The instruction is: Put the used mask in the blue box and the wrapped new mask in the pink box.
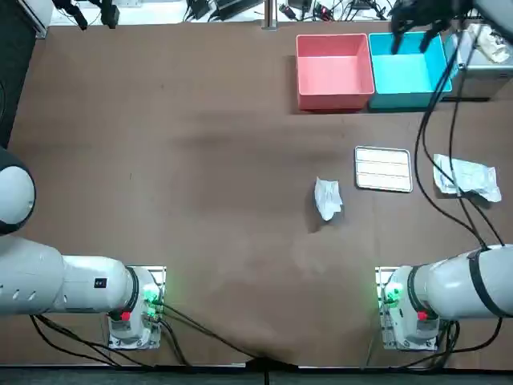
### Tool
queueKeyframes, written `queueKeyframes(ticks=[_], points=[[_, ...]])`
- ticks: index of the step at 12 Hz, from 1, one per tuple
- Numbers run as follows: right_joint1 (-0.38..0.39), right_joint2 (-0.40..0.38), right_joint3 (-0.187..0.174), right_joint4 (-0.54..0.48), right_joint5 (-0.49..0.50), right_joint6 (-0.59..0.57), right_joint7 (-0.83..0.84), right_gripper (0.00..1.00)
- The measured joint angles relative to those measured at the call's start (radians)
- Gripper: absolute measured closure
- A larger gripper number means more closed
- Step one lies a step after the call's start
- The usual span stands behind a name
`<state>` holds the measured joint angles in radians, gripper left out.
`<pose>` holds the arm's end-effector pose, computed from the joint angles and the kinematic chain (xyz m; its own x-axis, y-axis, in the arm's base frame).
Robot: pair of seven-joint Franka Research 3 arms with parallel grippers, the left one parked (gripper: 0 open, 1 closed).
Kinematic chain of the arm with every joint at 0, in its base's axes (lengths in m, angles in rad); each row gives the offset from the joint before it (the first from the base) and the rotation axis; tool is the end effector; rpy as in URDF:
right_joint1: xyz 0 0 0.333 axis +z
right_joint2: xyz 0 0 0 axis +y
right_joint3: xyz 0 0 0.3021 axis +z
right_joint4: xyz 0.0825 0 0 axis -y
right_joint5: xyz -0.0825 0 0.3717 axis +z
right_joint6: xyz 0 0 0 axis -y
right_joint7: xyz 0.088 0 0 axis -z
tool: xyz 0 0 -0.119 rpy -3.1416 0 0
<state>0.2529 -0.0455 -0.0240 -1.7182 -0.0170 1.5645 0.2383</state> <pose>0.5084 0.1161 0.5550 0.9948 -0.0105 -0.1012 -0.0064 -0.9991 0.0409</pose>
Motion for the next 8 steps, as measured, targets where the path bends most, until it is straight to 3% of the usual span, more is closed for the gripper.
queueKeyframes(ticks=[3,8], points=[[0.195,0.092,0.007,-0.001,-0.001,0.007,0.164,0.0],[0.349,0.205,0.007,-0.005,0.03,0.013,0.36,0.0]])
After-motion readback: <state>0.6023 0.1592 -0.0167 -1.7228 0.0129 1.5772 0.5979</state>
